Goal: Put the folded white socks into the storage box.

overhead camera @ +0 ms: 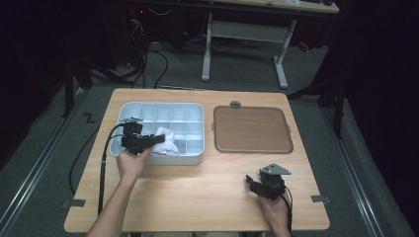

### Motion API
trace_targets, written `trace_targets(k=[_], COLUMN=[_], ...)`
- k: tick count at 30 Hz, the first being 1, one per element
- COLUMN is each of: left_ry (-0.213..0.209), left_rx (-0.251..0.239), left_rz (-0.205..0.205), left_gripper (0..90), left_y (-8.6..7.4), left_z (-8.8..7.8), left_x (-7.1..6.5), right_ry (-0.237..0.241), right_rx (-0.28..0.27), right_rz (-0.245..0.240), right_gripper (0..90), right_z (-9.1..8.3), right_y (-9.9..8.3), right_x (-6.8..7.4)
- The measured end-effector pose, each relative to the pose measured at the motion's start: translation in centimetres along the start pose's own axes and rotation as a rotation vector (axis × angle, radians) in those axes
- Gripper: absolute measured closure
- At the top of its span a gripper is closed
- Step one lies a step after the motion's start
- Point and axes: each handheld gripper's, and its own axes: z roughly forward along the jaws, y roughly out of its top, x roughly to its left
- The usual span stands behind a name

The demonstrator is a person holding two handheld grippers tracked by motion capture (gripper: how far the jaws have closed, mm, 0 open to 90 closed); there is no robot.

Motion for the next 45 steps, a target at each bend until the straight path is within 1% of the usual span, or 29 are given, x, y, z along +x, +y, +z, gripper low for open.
trace_targets(k=[8, 11, 17, 18, 19, 23, 31, 36, 38, 45], left_ry=[0.01, 0.018, 0.031, 0.035, 0.042, 0.052, 0.071, 0.083, 0.097, 0.117], left_rx=[0.011, 0.018, 0.021, 0.023, 0.024, 0.019, 0.017, 0.02, 0.026, 0.033], left_rz=[0.008, 0.018, 0.048, 0.059, 0.062, 0.081, 0.098, 0.117, 0.137, 0.162], left_gripper=[73.5, 73.5, 73.4, 73.5, 73.4, 73.4, 73.5, 73.5, 73.6, 73.7], left_y=[-0.3, -0.4, -0.7, -0.7, -0.7, -0.9, -1.2, -1.3, -1.4, -1.5], left_z=[0.4, 0.5, 0.5, 0.5, 0.5, 0.5, 0.4, 0.5, 0.5, 0.7], left_x=[0.2, 0.3, 0.3, 0.4, 0.4, 0.5, 1.0, 1.2, 1.2, 1.3], right_ry=[0.0, 0.0, 0.0, 0.0, 0.0, 0.0, 0.0, 0.0, 0.0, 0.0], right_rx=[0.0, 0.001, 0.001, 0.001, 0.0, 0.0, 0.0, 0.0, 0.001, 0.0], right_rz=[0.0, 0.001, 0.001, 0.001, 0.001, 0.0, -0.001, -0.001, -0.001, -0.001], right_gripper=[39.8, 39.8, 39.8, 39.8, 39.8, 39.8, 39.8, 39.8, 39.8, 39.8], right_z=[0.0, 0.0, 0.0, 0.0, 0.0, 0.0, 0.0, 0.0, 0.0, 0.0], right_y=[0.0, 0.0, 0.0, 0.0, 0.0, 0.0, 0.0, 0.0, 0.0, 0.0], right_x=[0.0, 0.0, 0.0, 0.0, 0.0, 0.0, 0.0, 0.0, 0.0, 0.0])
